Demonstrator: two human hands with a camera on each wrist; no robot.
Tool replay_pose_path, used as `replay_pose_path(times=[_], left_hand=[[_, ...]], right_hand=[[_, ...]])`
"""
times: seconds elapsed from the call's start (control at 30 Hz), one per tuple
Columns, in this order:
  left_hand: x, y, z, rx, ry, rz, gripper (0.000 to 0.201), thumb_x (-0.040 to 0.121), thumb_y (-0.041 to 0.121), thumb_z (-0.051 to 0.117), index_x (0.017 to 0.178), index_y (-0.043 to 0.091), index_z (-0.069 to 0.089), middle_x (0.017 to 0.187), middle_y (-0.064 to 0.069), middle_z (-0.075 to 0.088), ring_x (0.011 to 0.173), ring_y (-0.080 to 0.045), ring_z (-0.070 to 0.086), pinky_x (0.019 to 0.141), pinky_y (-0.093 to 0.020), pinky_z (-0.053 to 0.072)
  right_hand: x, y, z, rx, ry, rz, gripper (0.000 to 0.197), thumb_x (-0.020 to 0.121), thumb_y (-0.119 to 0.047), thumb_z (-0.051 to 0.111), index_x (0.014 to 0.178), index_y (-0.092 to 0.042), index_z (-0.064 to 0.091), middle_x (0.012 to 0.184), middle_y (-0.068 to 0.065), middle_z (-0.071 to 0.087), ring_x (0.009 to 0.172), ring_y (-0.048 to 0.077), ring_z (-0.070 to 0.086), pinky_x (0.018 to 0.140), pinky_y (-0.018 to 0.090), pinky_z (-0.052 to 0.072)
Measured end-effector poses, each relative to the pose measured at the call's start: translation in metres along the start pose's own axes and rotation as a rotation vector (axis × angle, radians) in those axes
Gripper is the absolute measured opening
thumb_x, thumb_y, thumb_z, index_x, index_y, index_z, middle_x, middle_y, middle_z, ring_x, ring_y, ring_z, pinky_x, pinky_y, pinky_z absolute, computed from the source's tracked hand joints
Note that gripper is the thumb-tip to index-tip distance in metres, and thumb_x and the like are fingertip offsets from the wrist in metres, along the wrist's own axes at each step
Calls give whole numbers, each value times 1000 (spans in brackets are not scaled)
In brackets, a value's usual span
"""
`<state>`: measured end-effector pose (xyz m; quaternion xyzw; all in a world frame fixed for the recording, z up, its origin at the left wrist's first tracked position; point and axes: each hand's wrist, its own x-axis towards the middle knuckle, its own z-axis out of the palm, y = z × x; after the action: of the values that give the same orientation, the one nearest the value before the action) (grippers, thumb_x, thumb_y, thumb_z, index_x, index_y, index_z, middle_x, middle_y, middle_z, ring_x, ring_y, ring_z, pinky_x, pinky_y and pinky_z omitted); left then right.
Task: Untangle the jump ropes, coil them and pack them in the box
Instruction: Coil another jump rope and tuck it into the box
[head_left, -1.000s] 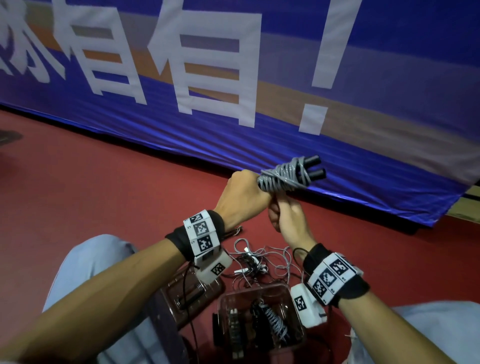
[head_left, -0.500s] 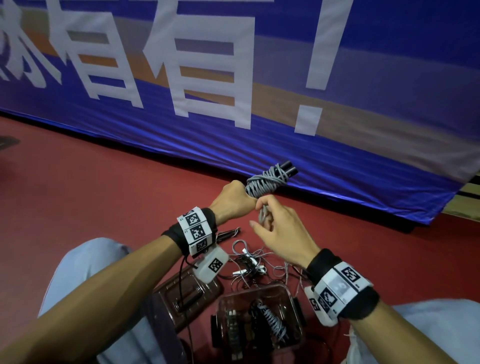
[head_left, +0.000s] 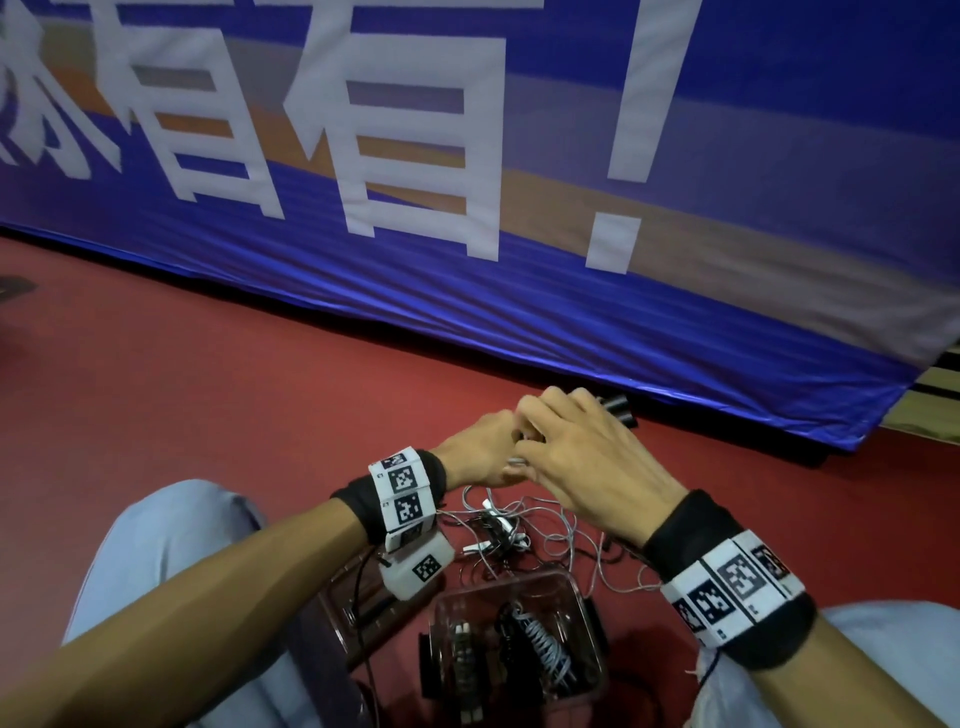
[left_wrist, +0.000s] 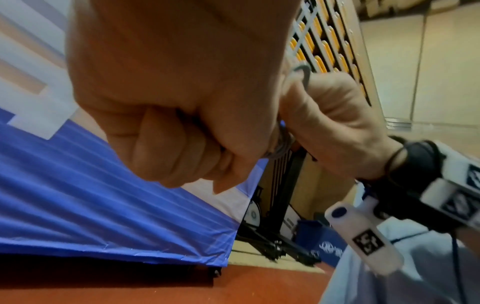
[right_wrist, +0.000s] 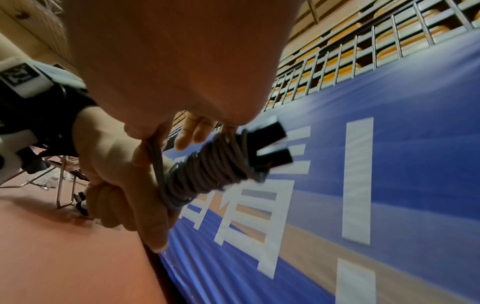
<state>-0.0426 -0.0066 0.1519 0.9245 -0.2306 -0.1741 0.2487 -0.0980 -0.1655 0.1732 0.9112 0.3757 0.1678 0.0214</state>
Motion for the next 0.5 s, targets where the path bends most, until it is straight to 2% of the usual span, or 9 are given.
replay_pose_path(times=[0.1, 0.13, 0.2, 0.27, 0.37, 0.43, 0.5], left_hand=[[-2, 8, 9, 135, -13, 91, 12, 91, 8, 51, 87, 2, 61, 87, -13, 60, 72, -27, 54, 58, -30, 46], [-3, 11, 10, 147, 24, 103, 14, 91, 8, 50, 83, 5, 61, 82, -9, 61, 69, -25, 56, 56, -29, 46], [-3, 15, 14, 136, 99, 104, 19, 87, 12, 49, 70, 13, 56, 70, -1, 60, 62, -21, 58, 49, -25, 44], [-3, 16, 18, 75, 190, 79, 20, 82, 14, 48, 62, 15, 50, 62, 1, 58, 54, -19, 56, 44, -21, 38], [-7, 21, 20, -58, 262, 40, 23, 78, 12, 44, 55, 15, 43, 51, 1, 49, 46, -22, 43, 38, -18, 26], [-10, 25, 18, -65, 272, 73, 23, 79, 10, 44, 56, 17, 41, 51, 2, 48, 45, -22, 42, 39, -18, 27], [-12, 29, 18, -77, 271, 99, 21, 82, 11, 45, 62, 19, 44, 53, 1, 53, 44, -17, 47, 40, -21, 33]], right_hand=[[-5, -1, 4, 26, 61, 13, 40, 105, -44, 38, 98, -21, 71, 131, -3, 55, 115, 18, 48, 98, 38, 42], [-6, 0, 6, 49, 60, 40, 45, 106, -44, 34, 99, -18, 71, 133, -2, 56, 113, 19, 52, 98, 40, 43], [-6, 3, 9, 95, 46, 133, 53, 109, -43, 26, 97, -12, 68, 130, -2, 58, 95, 19, 61, 90, 42, 49], [-5, 3, 12, 81, 85, 206, 51, 109, -41, 26, 94, -12, 65, 120, 0, 65, 81, 22, 64, 80, 44, 51], [-6, 2, 15, -10, 122, 260, 49, 111, -42, 23, 91, -16, 60, 89, -2, 63, 75, 22, 58, 75, 40, 47], [-4, 3, 14, -50, 215, 277, 45, 111, -38, 29, 84, -16, 58, 77, -2, 58, 68, 22, 54, 68, 39, 46], [-1, 1, 13, -89, 340, 319, 42, 109, -31, 40, 75, -16, 57, 68, -1, 55, 58, 21, 52, 59, 36, 43]])
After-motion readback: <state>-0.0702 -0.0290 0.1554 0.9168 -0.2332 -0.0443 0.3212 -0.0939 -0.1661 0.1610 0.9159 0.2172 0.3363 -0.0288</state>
